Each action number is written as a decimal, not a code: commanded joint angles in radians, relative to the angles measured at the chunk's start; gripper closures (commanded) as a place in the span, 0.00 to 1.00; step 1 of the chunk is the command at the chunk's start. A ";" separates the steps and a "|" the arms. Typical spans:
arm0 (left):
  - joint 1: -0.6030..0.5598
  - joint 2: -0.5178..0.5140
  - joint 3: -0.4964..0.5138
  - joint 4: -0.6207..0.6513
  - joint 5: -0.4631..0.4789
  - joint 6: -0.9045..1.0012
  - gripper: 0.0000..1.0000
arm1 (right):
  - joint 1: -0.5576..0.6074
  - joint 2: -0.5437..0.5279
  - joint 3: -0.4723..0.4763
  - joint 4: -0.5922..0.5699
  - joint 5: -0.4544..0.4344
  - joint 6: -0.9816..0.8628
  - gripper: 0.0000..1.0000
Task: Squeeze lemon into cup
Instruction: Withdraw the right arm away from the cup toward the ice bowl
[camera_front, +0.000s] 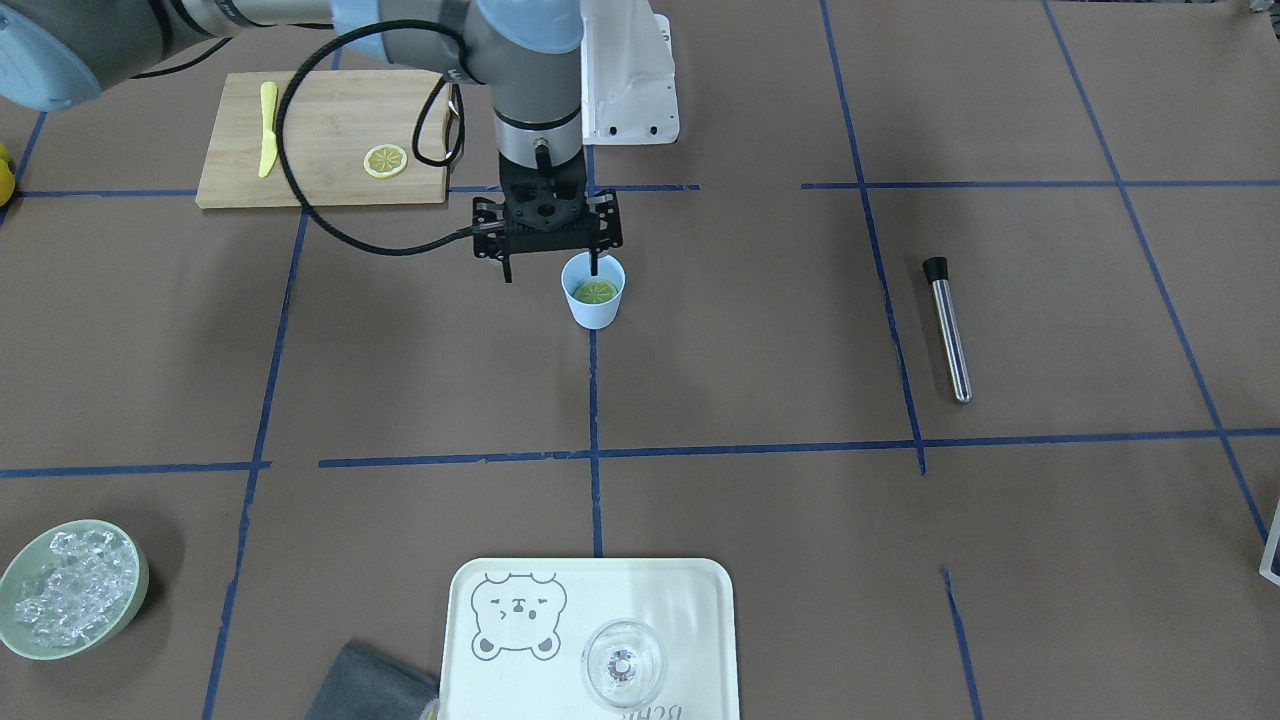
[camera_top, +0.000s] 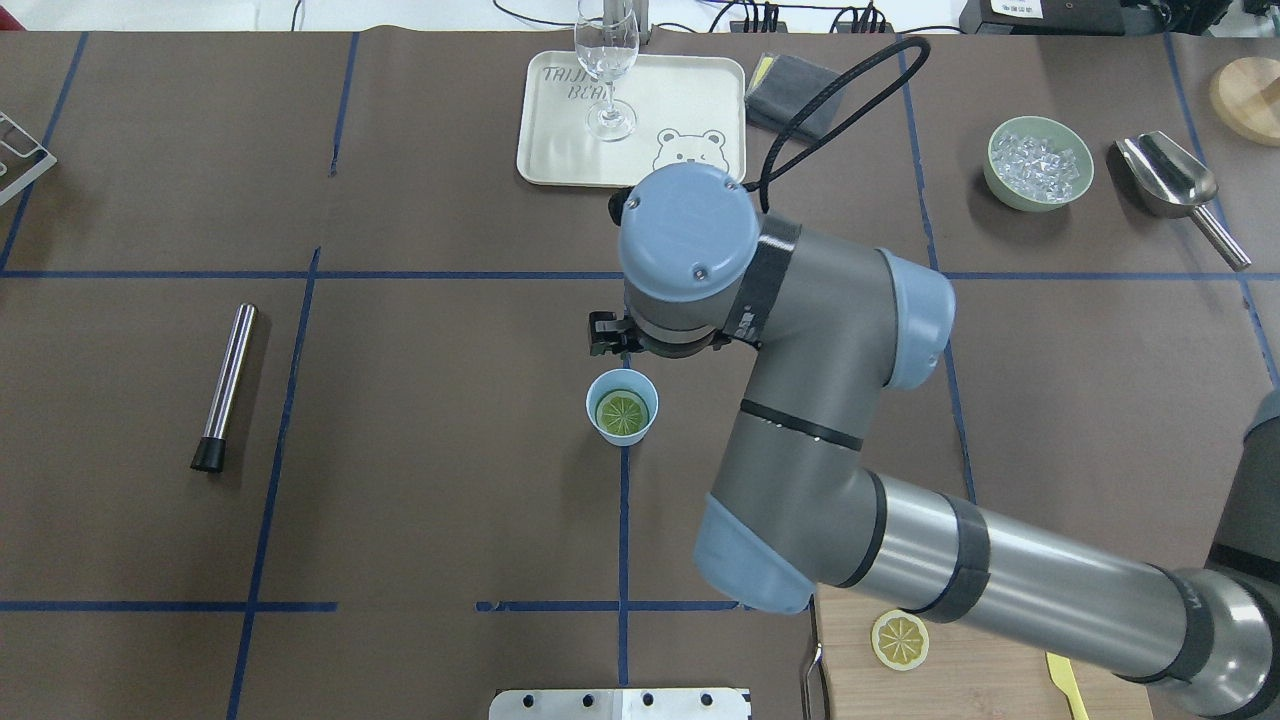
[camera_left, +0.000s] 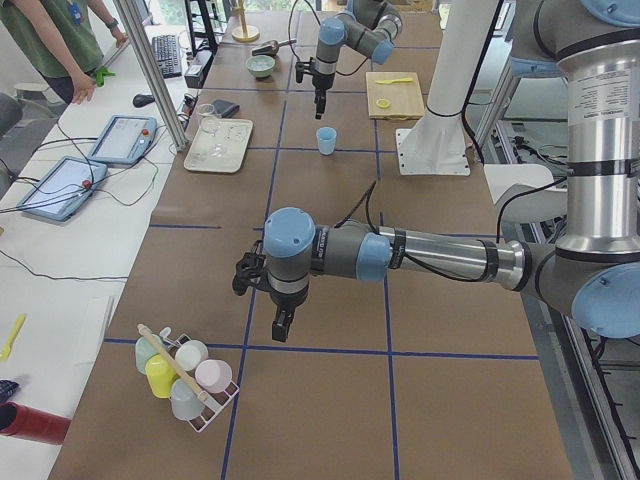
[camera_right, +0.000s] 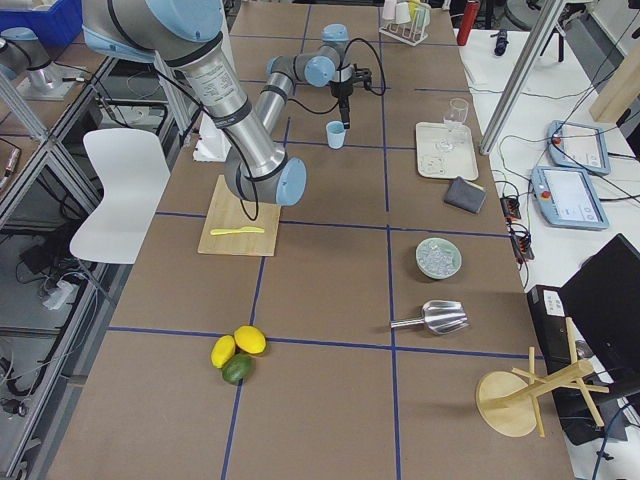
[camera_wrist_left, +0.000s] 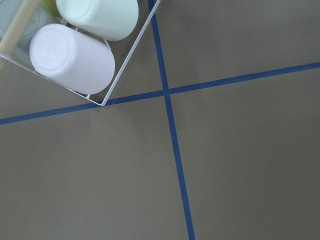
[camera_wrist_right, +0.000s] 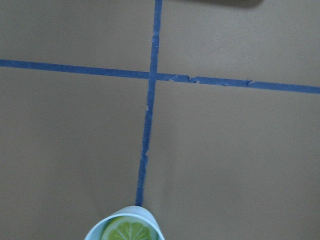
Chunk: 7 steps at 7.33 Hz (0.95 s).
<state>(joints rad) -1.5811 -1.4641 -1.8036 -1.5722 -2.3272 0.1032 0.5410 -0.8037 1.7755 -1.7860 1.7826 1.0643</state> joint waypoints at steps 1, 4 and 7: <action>0.000 -0.007 -0.023 0.000 0.000 -0.002 0.00 | 0.161 -0.104 0.061 0.002 0.124 -0.227 0.00; -0.007 -0.059 -0.034 -0.086 -0.011 -0.007 0.00 | 0.360 -0.315 0.073 0.134 0.244 -0.366 0.00; -0.007 -0.050 0.033 -0.483 -0.004 -0.011 0.00 | 0.532 -0.673 0.070 0.426 0.245 -0.397 0.00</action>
<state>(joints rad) -1.5876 -1.5145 -1.8048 -1.8834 -2.3339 0.0952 0.9843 -1.3404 1.8460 -1.4687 2.0248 0.6923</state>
